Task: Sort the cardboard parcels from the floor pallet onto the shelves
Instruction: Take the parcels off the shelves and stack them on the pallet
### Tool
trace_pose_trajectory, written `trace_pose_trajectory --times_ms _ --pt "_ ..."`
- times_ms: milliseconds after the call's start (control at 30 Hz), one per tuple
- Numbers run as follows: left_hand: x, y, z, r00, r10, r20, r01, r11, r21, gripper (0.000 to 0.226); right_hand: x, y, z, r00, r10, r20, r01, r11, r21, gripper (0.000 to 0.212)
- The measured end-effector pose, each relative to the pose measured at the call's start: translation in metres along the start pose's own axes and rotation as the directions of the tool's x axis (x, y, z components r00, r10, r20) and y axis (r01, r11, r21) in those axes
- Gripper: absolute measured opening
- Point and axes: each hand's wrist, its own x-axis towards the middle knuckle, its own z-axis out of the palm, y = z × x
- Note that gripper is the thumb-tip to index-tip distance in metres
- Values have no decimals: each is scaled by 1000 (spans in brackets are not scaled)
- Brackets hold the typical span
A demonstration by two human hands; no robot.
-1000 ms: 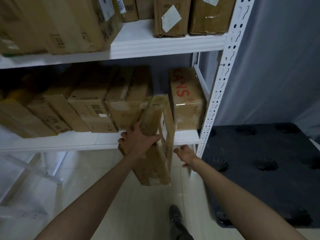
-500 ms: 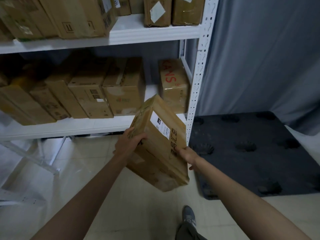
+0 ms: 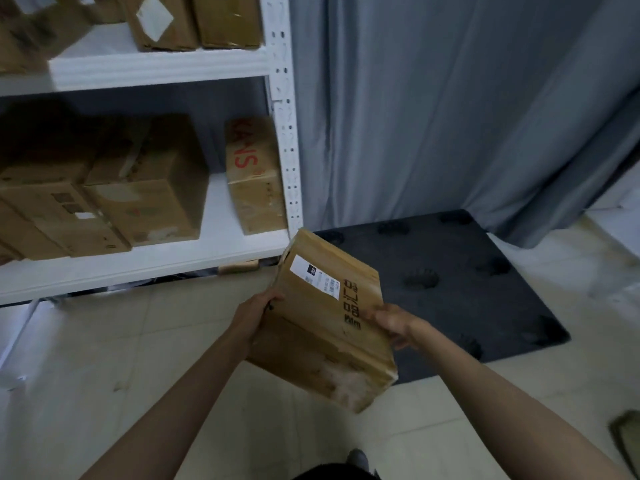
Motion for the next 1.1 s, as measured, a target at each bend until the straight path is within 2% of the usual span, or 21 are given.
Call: trace_pose_trajectory --times_ms 167,300,567,767,900,1100 --pt "15 -2 75 992 -80 101 88 993 -73 48 16 34 -65 996 28 -89 -19 995 94 38" --pt "29 4 111 983 -75 167 91 992 -93 49 35 45 -98 985 -8 -174 27 994 106 56" --pt "91 38 143 977 -96 191 127 979 -159 40 95 13 -139 959 -22 -284 80 977 196 54" --pt "162 77 156 976 -156 149 182 967 -179 37 150 -37 -164 962 -7 -273 30 996 83 58" --pt "204 111 163 973 -127 190 165 967 -197 28 183 -72 -177 946 15 -323 -1 999 44 65" --pt "256 146 179 972 -145 185 174 973 -151 27 231 -107 -198 929 110 -354 -133 990 -43 81"
